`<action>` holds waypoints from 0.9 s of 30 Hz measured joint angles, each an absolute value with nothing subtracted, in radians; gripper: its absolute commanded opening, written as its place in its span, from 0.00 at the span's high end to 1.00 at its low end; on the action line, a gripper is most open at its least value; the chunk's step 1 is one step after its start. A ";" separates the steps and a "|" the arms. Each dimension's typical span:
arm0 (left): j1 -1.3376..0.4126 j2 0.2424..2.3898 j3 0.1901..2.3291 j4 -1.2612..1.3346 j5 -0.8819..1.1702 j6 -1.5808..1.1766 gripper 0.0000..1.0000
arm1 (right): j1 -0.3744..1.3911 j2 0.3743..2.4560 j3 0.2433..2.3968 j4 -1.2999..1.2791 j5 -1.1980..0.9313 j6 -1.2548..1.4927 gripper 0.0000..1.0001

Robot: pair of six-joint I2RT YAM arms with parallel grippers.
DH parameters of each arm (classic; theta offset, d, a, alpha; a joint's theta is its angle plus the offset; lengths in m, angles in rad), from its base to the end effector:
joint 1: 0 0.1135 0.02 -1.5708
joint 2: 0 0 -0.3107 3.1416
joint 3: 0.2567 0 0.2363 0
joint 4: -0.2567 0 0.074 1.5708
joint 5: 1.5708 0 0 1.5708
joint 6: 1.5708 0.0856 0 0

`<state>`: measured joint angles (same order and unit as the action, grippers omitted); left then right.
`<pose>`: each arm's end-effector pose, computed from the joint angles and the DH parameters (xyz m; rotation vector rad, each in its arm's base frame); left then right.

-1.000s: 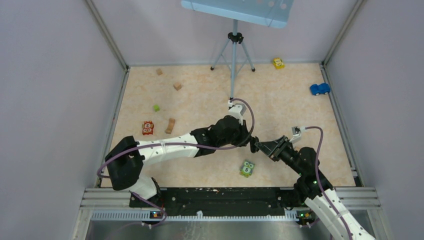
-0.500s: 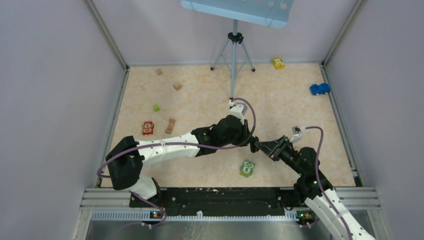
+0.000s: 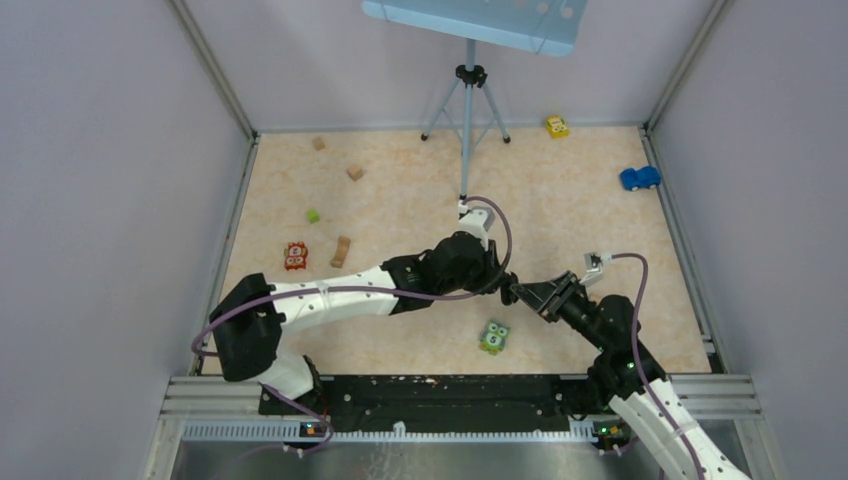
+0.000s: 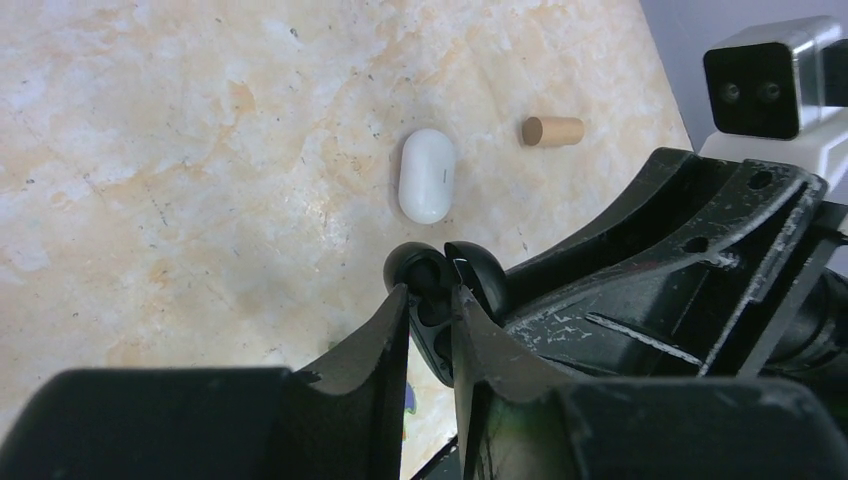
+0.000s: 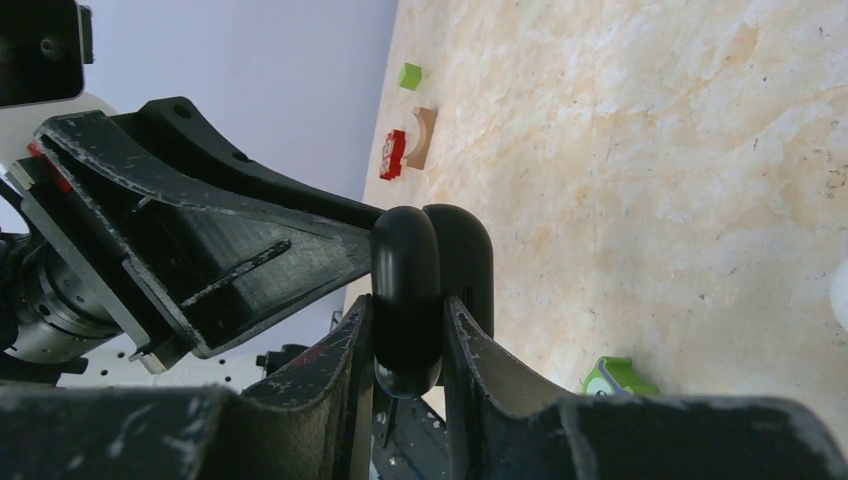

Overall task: Insert the wireless bluetooth earbuds into the charging case
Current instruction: Adjust the left earbud in the left side groove of the charging case, then place the charging case with the earbuds at the center of the board.

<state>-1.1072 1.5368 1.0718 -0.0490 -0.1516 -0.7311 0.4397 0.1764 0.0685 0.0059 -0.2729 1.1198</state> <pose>0.1809 -0.3330 0.2972 0.3188 2.2025 -0.9295 0.0838 0.0649 0.1871 0.4029 1.8297 1.3618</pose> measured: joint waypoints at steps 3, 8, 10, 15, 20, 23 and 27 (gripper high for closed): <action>-1.107 1.512 1.072 -0.054 -0.152 -0.731 0.68 | 0.440 0.171 0.068 0.001 -0.273 1.119 0.95; -1.107 1.425 1.072 -0.058 -0.171 -0.729 0.62 | 0.440 0.172 0.068 -0.008 -0.272 1.117 0.94; -1.107 1.375 1.071 -0.065 -0.193 -0.724 0.60 | 0.440 0.189 0.068 0.001 -0.274 1.109 0.93; -1.105 1.211 1.033 -0.085 -0.331 -0.694 0.52 | 0.395 0.410 0.088 0.080 -0.332 1.047 0.95; -1.064 1.006 0.931 -0.152 -0.471 -0.680 0.50 | 0.235 0.839 0.220 0.215 -0.496 0.953 0.97; -1.030 0.911 0.886 -0.208 -0.522 -0.681 0.50 | 0.189 1.049 0.320 0.307 -0.582 0.911 0.97; -1.006 0.819 0.834 -0.279 -0.558 -0.690 0.50 | 0.168 1.271 0.451 0.411 -0.669 0.873 0.97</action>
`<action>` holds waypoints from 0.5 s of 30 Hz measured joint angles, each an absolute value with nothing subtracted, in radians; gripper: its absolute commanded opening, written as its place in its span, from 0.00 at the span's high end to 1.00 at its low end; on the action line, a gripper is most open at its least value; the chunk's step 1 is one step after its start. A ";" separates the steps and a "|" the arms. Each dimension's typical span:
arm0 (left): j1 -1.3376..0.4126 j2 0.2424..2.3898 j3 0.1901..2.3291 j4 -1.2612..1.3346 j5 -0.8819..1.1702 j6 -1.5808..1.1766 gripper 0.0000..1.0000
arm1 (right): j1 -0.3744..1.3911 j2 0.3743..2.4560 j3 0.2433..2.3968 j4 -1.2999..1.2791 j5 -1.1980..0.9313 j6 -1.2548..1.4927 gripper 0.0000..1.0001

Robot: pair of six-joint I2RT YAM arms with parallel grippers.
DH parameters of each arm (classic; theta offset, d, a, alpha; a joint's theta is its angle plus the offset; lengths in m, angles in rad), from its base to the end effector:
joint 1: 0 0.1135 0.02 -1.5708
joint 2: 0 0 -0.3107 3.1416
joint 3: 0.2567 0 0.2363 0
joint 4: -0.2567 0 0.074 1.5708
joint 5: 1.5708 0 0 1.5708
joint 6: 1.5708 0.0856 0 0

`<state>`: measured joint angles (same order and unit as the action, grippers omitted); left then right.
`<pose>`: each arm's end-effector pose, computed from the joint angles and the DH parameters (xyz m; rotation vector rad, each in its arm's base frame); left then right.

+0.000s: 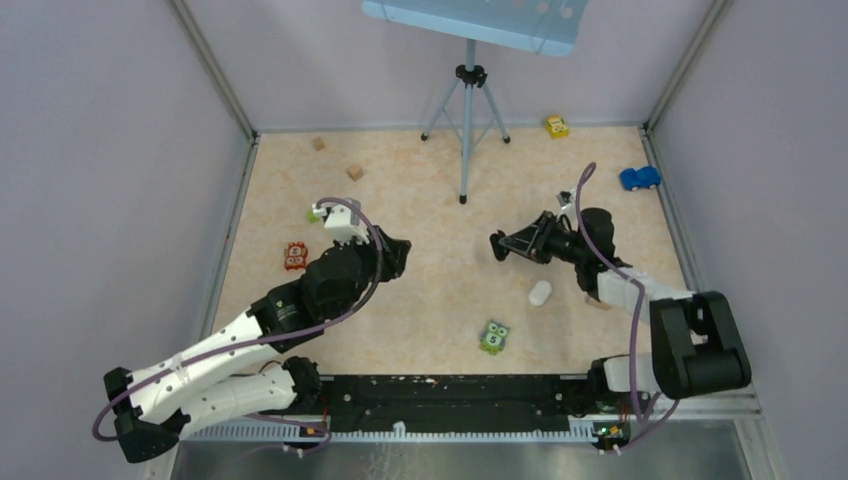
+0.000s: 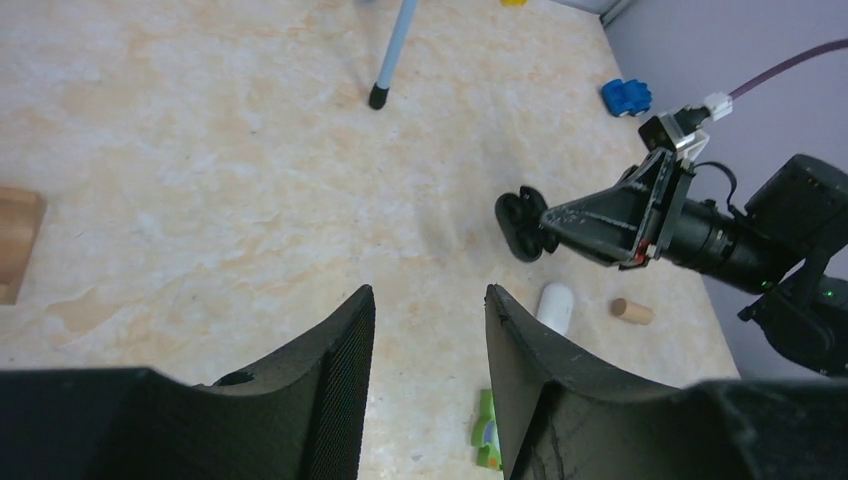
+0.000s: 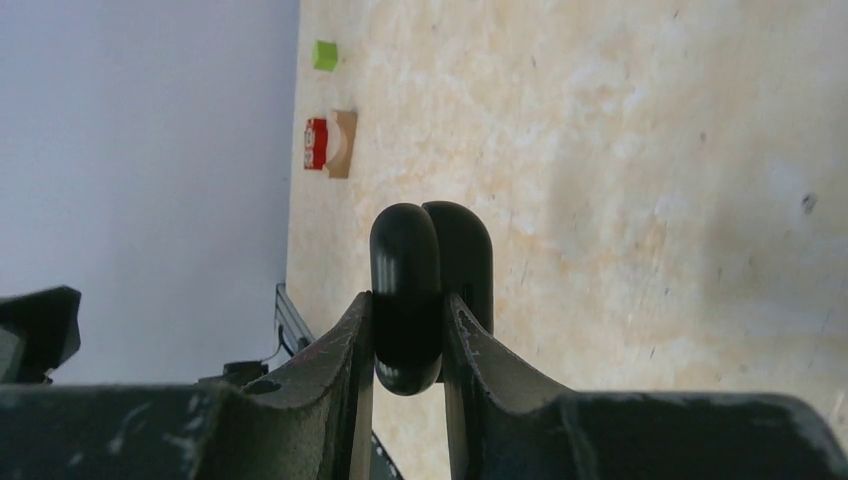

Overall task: Insert the wireless bluetooth earbuds into the charging case
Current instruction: Place the charging case with the earbuds at the center of the board.

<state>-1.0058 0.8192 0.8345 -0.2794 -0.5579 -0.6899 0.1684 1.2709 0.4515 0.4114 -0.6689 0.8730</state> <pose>0.1330 -0.1252 0.3657 -0.1070 1.8463 -0.6946 0.2451 0.0955 0.2283 0.2721 2.1176 1.3079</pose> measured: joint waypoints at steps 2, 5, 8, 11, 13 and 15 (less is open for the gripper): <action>-1.001 0.797 0.821 -0.309 -0.565 -0.697 0.50 | 0.149 1.351 0.492 0.456 -0.696 0.863 0.97; -0.994 0.781 0.806 -0.337 -0.571 -0.707 0.50 | 0.107 1.452 0.536 0.493 -0.738 0.851 0.97; -0.992 0.776 0.792 -0.352 -0.574 -0.708 0.50 | 0.069 1.574 0.587 0.525 -0.789 0.846 0.97; -0.988 0.776 0.789 -0.360 -0.574 -0.707 0.49 | 0.041 1.652 0.604 0.541 -0.831 0.846 0.98; -0.986 0.777 0.789 -0.360 -0.574 -0.708 0.49 | 0.030 1.686 0.605 0.547 -0.851 0.845 0.98; -0.983 0.777 0.789 -0.360 -0.573 -0.708 0.49 | 0.022 1.707 0.605 0.546 -0.867 0.843 0.98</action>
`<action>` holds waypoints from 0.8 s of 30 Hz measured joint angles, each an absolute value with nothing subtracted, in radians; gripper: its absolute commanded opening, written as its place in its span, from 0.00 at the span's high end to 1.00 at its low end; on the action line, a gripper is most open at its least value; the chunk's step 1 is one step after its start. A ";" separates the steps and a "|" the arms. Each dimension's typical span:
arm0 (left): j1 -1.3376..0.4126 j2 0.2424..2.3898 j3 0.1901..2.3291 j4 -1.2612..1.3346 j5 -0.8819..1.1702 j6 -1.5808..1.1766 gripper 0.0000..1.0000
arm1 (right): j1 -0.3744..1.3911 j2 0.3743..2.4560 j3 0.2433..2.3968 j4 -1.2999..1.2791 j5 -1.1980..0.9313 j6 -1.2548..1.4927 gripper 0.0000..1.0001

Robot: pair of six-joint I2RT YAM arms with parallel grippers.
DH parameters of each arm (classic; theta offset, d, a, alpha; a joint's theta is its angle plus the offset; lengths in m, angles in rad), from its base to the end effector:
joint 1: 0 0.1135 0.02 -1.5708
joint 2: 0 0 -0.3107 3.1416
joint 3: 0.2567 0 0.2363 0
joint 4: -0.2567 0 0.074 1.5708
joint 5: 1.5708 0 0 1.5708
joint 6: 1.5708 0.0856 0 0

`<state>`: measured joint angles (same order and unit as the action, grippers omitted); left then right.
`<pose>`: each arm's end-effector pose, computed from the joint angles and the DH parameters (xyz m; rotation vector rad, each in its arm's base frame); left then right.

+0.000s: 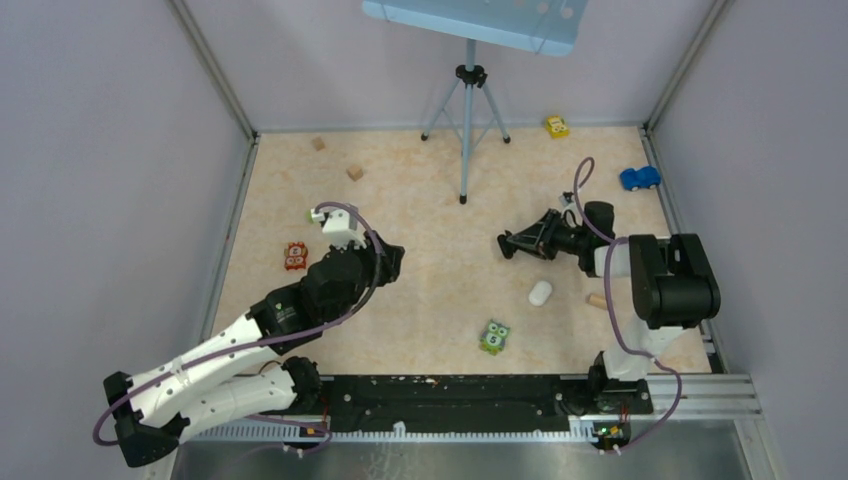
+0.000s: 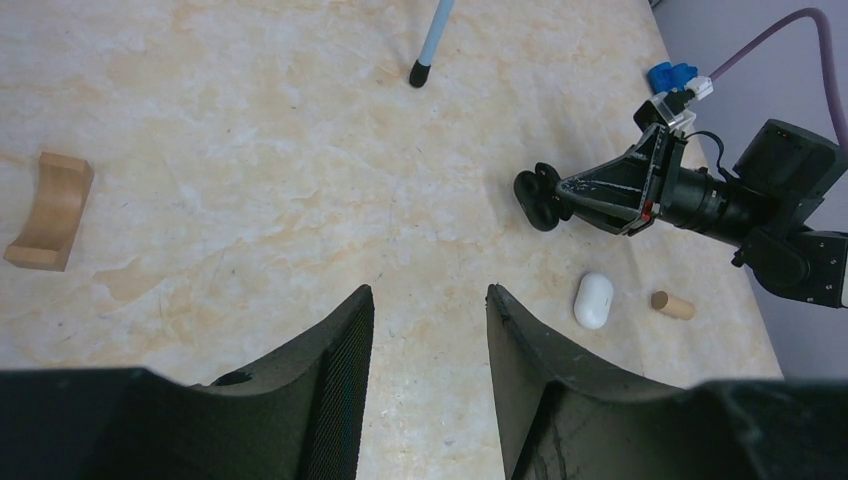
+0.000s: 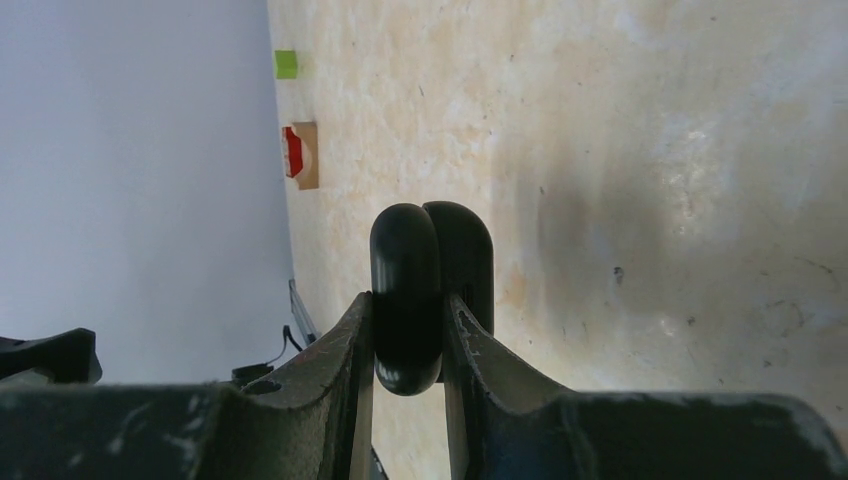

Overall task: Insert the wireless bluetooth earbuds into the charging case
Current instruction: Place the charging case with the earbuds at the center of the board.

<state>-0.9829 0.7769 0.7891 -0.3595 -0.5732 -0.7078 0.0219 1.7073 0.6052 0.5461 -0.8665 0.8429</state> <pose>0.1293 -0.1103 0.3444 -0.1264 1.9030 -0.6151 0.3275 0.0724 0.1762 0.3533 2.2058 1.4127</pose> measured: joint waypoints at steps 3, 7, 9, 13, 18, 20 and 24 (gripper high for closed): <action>-0.982 0.777 0.789 -0.358 -0.571 -0.709 0.49 | 0.001 1.720 0.611 0.522 -0.872 0.820 0.98; -0.981 0.782 0.789 -0.354 -0.566 -0.709 0.48 | -0.039 1.724 0.643 0.430 -0.850 0.735 0.84; -0.981 0.788 0.789 -0.351 -0.562 -0.709 0.48 | -0.052 1.724 0.654 0.385 -0.829 0.691 0.68; -0.981 0.802 0.789 -0.350 -0.554 -0.709 0.48 | -0.062 1.723 0.657 0.305 -0.790 0.627 0.48; -0.981 0.820 0.789 -0.343 -0.538 -0.709 0.48 | -0.072 1.639 0.656 0.194 -0.703 0.566 0.40; -0.981 0.828 0.789 -0.342 -0.535 -0.709 0.48 | -0.080 1.571 0.656 0.152 -0.649 0.542 0.36; -0.981 0.836 0.789 -0.340 -0.535 -0.709 0.46 | -0.104 1.406 0.654 0.073 -0.525 0.501 0.33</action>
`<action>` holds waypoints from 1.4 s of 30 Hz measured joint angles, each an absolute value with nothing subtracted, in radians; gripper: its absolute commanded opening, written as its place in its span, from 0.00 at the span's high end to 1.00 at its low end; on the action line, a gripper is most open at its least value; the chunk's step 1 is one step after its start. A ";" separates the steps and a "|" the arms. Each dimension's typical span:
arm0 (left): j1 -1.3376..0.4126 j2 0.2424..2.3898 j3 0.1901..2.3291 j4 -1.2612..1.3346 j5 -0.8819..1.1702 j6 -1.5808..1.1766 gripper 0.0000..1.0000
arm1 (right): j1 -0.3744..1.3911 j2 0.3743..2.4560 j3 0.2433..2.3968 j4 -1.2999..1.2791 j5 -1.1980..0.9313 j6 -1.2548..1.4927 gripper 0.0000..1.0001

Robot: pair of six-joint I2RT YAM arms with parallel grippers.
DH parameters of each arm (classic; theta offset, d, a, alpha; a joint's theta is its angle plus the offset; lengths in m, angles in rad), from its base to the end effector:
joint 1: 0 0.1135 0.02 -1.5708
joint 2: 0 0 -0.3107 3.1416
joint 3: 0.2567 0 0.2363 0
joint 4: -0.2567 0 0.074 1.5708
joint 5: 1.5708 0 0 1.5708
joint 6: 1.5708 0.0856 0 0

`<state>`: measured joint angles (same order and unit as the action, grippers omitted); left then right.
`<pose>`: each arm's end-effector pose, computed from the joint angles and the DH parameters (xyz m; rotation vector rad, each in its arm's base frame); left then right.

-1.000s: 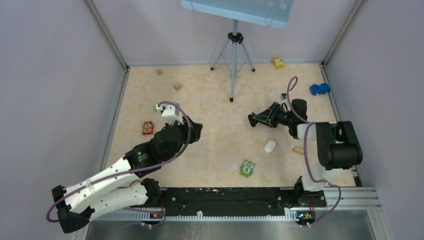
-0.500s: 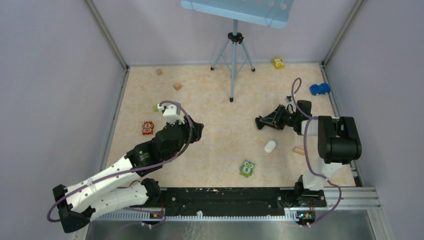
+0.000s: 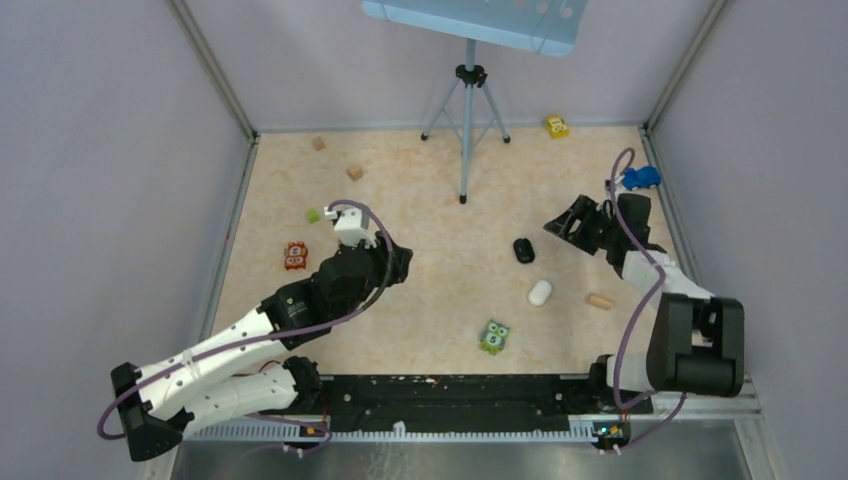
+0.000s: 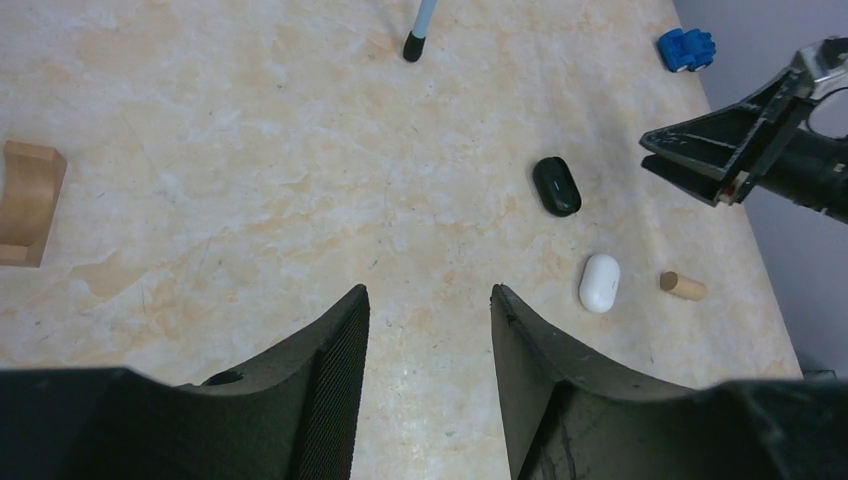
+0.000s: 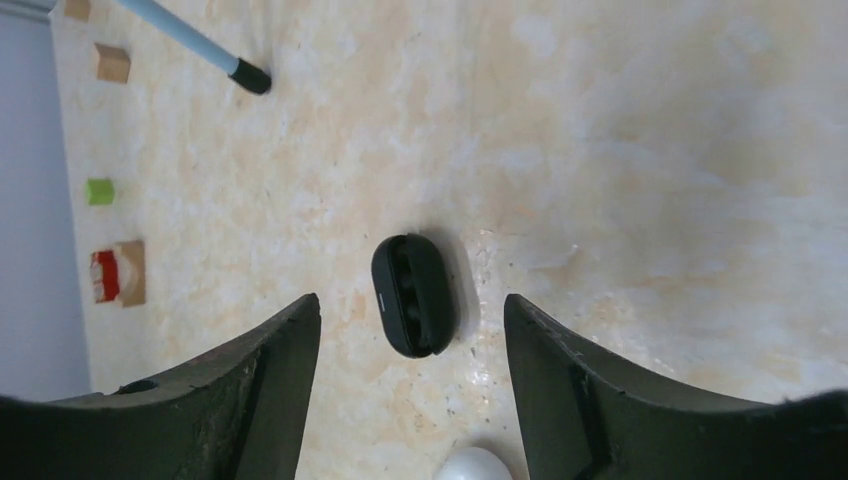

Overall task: Insert the wireless bluetooth earbuds into the charging case
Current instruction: Place the charging case with the earbuds at the center of the board, then adjust the charging case with the earbuds at the center of the board.

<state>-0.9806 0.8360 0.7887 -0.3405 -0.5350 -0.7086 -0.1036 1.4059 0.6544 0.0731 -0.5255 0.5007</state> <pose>0.1362 -0.1249 0.3373 -0.0898 1.9486 -0.6144 0.2951 0.0125 0.2149 0.3920 2.2275 0.8032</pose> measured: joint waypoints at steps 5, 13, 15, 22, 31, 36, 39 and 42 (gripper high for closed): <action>-0.979 0.855 0.789 -0.339 -0.535 -0.702 0.44 | -0.113 1.202 0.654 -0.079 -0.384 0.435 0.32; -0.977 0.891 0.789 -0.336 -0.529 -0.696 0.44 | -0.112 1.138 0.655 -0.165 -0.354 0.373 0.62; -0.977 0.891 0.789 -0.336 -0.528 -0.696 0.44 | -0.099 1.190 0.655 -0.159 -0.369 0.375 0.68; -0.976 0.891 0.789 -0.336 -0.529 -0.688 0.44 | 0.004 1.380 0.663 -0.096 -0.389 0.392 0.90; -0.972 0.906 0.789 -0.336 -0.531 -0.680 0.44 | 0.051 1.511 0.710 -0.007 -0.427 0.421 0.94; -0.969 0.928 0.789 -0.335 -0.529 -0.679 0.44 | 0.052 1.560 0.716 0.025 -0.442 0.423 0.97; -0.969 0.935 0.789 -0.333 -0.525 -0.678 0.44 | 0.054 1.578 0.716 0.031 -0.451 0.423 0.98; -0.967 0.939 0.789 -0.328 -0.520 -0.678 0.44 | 0.057 1.574 0.714 0.035 -0.462 0.423 0.95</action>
<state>-0.9672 0.9390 0.7891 -0.3283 -0.5201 -0.6777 0.0570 1.5742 0.7139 0.0349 -0.4622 0.4232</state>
